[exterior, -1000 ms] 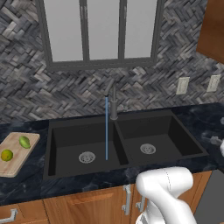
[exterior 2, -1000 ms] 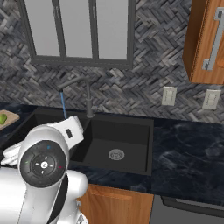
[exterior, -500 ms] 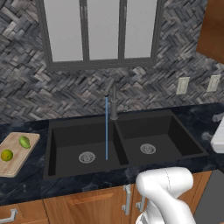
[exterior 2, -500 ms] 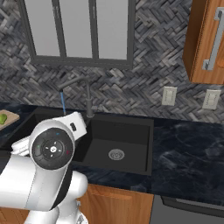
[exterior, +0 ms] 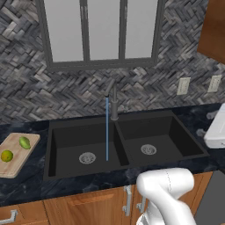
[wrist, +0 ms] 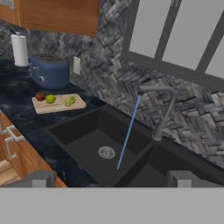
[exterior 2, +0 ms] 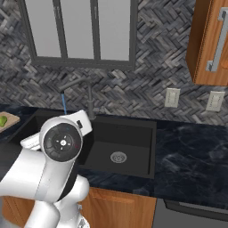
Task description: Pick the mango, apple, pear from the sink and place them on the cutting board to airdry. Then turn off the sink faucet.
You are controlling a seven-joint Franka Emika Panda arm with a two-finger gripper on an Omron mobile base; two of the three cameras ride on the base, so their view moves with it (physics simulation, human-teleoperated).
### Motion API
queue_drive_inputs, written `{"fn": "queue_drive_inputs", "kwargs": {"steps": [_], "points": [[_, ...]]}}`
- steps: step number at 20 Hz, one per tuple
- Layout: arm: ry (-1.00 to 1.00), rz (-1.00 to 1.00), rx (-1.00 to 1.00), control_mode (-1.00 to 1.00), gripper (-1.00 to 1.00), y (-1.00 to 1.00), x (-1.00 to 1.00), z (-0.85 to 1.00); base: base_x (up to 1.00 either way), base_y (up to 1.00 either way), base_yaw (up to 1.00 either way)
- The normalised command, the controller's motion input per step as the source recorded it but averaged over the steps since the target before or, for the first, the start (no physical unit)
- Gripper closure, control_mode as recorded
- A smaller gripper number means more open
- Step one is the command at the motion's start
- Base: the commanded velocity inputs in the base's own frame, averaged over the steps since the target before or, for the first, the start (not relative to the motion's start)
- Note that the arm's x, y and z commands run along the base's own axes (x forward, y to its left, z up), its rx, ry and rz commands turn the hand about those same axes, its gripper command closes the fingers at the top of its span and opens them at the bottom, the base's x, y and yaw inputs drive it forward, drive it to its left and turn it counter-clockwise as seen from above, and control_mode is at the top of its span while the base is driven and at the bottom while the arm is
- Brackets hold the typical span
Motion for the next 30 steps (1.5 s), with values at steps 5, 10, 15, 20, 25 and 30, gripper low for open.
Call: {"fn": "queue_drive_inputs", "kwargs": {"steps": [5,10,15,20,25,30], "points": [[0.00,0.00,0.00,-1.00,-1.00,0.00,0.14,0.00,0.00,0.00,0.00],[-0.01,0.03,0.00,-1.00,-1.00,0.00,0.03,-0.01,0.00,0.00,0.00],[0.00,0.03,0.00,-1.00,-1.00,0.00,0.09,-0.05,0.00,0.00,0.00],[0.00,0.01,0.00,-1.00,-1.00,0.00,0.20,-0.09,0.00,0.00,0.00],[-0.01,0.00,0.00,-1.00,-1.00,0.00,0.13,-0.19,0.00,0.00,0.00],[-0.07,0.01,0.00,-1.00,-1.00,0.05,0.16,-0.23,0.00,0.00,0.00]]}}
